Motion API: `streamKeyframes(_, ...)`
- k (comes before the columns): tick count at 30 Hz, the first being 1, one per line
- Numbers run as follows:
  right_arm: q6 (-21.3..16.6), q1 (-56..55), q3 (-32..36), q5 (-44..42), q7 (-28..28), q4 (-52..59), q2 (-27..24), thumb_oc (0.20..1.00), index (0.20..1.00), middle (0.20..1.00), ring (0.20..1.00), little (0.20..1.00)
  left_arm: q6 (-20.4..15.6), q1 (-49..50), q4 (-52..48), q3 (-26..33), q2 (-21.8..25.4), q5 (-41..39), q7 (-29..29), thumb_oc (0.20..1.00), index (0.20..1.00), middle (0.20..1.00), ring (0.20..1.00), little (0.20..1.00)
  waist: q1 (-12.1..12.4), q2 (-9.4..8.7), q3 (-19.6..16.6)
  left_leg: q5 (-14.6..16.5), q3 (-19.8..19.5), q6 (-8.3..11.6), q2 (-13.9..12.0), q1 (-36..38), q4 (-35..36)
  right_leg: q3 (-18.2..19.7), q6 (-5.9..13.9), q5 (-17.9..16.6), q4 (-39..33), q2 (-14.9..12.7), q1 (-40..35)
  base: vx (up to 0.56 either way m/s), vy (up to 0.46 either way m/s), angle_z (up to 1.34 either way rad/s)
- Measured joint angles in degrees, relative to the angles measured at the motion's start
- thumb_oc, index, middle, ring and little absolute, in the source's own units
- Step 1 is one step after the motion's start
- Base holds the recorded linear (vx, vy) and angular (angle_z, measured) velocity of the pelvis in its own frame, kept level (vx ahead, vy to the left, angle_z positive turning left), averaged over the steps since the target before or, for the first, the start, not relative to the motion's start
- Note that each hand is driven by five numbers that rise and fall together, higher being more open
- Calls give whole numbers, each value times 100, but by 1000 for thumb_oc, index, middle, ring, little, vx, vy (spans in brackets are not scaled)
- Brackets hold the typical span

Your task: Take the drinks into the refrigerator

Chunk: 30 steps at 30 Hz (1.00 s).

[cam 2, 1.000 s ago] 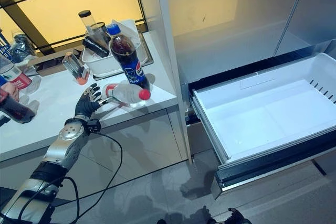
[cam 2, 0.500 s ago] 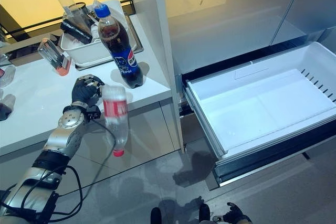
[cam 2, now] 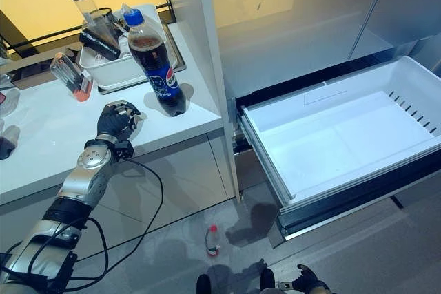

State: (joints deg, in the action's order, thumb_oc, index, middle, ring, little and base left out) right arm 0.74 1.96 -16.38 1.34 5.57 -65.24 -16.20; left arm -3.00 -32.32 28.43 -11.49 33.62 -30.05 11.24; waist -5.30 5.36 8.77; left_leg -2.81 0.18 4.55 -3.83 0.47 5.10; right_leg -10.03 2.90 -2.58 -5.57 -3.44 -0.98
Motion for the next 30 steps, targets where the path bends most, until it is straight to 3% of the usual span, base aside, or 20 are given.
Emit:
streamKeyframes(7, 2, 2, -1, 0, -9, -20, 3, 1000, 1000, 1000, 1000, 1000, 4, 6, 5, -86, -1, 0, -9, 200, 200, 200, 200, 200, 1, 33, 5, -1, -30, -1, -3, 73, 0, -14, -3, -1, -1, 4, -80, 1, 0, 0)
streamKeyframes(8, 2, 2, -1, 0, -12, -22, 2, 1000, 1000, 1000, 1000, 1000, 4, 6, 1, -84, -1, -1, -9, 294, 294, 294, 294, 294, 2, 45, -4, 0, -30, -1, -10, 88, 1, -15, -3, 1, -1, 3, -95, 0, 0, 0)
streamKeyframes(9, 2, 6, -1, 0, -16, -22, 3, 1000, 1000, 1000, 1000, 1000, 4, 6, -3, -84, -2, -1, -13, 1000, 1000, 1000, 1000, 1000, -1, 61, -8, 0, -31, -1, -13, 87, 1, -13, -5, -1, -1, 2, -93, 0, 0, 0)
streamKeyframes(19, 0, 3, 2, -4, -32, -25, -10, 1000, 1000, 1000, 1000, 1000, -25, 308, -593, -67, -408, -24, 117, 1000, 1000, 1000, 1000, 1000, 2, 121, -46, 0, -32, -1, -22, 80, 1, -9, -12, -7, 0, 8, -82, 0, 0, 0)
streamKeyframes(30, 0, 7, 0, -27, -101, -26, -26, 1000, 1000, 1000, 1000, 1000, -58, 303, -1015, -121, -365, -84, -84, 1000, 1000, 1000, 1000, 1000, -12, 126, -50, 0, -33, -1, -27, 76, 1, -9, -13, -7, 1, 7, -78, 0, 0, 0)
